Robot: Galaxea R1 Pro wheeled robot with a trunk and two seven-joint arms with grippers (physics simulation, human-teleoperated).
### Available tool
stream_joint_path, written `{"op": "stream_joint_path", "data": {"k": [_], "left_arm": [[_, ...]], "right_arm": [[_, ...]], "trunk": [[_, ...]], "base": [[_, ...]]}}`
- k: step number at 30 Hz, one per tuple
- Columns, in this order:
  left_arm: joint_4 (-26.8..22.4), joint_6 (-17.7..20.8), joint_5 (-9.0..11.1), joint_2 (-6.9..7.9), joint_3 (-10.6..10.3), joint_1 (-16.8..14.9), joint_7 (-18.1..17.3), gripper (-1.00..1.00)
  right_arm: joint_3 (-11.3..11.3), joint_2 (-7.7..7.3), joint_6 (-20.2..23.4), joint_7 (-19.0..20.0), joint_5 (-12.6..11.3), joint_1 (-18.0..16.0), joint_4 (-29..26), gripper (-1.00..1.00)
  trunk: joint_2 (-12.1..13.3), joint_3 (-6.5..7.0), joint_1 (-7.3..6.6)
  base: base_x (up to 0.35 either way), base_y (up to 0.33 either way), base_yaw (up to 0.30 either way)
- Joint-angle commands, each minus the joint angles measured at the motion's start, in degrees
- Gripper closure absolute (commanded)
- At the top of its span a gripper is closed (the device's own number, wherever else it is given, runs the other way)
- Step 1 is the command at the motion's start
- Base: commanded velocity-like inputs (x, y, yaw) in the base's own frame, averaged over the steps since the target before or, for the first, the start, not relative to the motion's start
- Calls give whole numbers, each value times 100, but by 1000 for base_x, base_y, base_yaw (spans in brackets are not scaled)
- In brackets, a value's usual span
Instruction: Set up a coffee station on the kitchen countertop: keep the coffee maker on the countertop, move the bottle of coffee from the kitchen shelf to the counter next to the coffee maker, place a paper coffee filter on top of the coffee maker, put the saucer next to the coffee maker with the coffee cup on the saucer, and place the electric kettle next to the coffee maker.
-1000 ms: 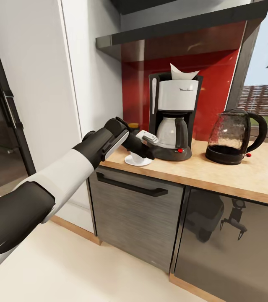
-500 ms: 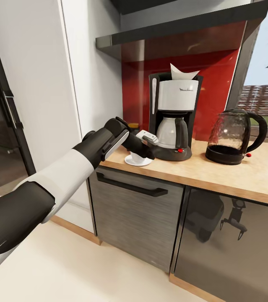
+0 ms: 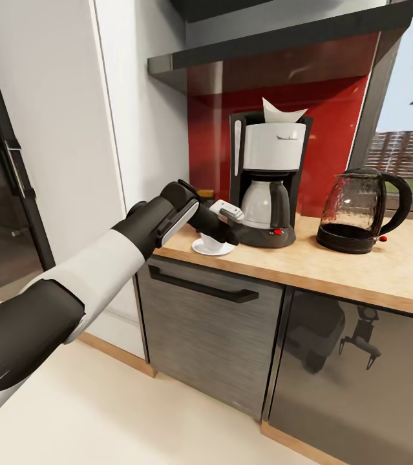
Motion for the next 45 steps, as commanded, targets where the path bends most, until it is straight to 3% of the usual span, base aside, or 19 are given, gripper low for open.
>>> {"op": "stream_joint_path", "data": {"k": [1,17,29,45], "left_arm": [[-1,22,18,2,-12,-6,-2,-100],[-6,22,20,2,-2,-6,-7,-100],[-114,21,52,2,463,-6,-21,-100],[-256,22,53,1,490,-6,-25,-100]], "right_arm": [[-47,4,-27,35,60,-3,-7,-100],[-47,3,-26,35,60,-3,-7,-100],[-47,3,-26,35,60,-3,-7,-100],[-33,11,-25,43,60,-3,-7,-100]], "trunk": [[-2,-5,-1],[599,264,-330],[599,264,-330],[599,264,-330]], "base": [[0,0,0],[0,0,0],[-35,0,0],[-91,0,0]]}}
